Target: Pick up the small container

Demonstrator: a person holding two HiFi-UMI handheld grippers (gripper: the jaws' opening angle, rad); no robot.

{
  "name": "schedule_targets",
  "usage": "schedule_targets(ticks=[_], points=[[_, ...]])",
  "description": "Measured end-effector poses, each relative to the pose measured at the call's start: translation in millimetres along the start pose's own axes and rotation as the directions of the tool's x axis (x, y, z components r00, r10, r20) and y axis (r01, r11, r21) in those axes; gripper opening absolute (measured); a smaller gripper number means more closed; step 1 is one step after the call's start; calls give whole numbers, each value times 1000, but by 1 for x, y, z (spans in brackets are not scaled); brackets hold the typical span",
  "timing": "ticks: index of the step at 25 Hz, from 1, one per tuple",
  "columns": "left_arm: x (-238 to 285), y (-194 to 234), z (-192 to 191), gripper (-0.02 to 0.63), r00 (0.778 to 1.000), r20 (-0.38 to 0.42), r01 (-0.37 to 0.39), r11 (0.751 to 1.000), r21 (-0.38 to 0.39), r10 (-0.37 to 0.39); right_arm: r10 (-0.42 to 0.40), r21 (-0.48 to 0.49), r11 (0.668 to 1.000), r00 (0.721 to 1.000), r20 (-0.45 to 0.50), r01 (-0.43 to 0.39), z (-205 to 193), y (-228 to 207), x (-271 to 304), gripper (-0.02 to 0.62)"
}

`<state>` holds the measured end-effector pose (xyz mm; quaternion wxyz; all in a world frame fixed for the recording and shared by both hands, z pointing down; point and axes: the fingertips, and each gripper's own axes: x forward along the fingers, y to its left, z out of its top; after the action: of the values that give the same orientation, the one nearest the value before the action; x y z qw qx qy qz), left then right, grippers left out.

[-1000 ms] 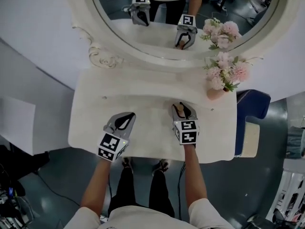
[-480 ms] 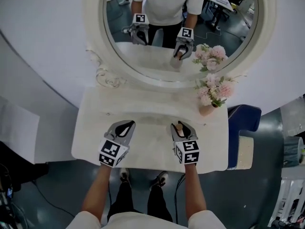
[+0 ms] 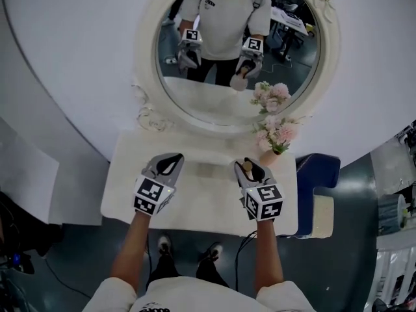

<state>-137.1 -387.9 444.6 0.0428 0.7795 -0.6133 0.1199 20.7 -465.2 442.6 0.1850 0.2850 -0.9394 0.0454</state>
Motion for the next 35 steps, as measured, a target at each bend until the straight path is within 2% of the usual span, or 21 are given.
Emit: schedule_targets(ticks=[8, 14, 23, 30, 35], points=[[-20, 1, 64, 18, 997, 73, -7, 996, 84, 1, -2, -49, 999, 996, 85, 6, 69, 8, -40, 130], [-29, -2, 99, 18, 993, 119, -5, 992, 126, -10, -4, -65, 998, 991, 130, 13, 102, 13, -60, 129], [-34, -8, 127, 18, 984, 180, -22, 987, 162, -8, 6, -129, 992, 986, 166, 15, 121, 25, -75, 129], [-33, -18, 134, 20, 980, 198, -7, 983, 184, -30, 27, -113, 994, 984, 177, -7, 119, 29, -75, 129], [-37, -19, 131, 18, 984, 176, -12, 982, 189, -22, 41, -100, 995, 983, 181, -23, 118, 31, -76, 129]])
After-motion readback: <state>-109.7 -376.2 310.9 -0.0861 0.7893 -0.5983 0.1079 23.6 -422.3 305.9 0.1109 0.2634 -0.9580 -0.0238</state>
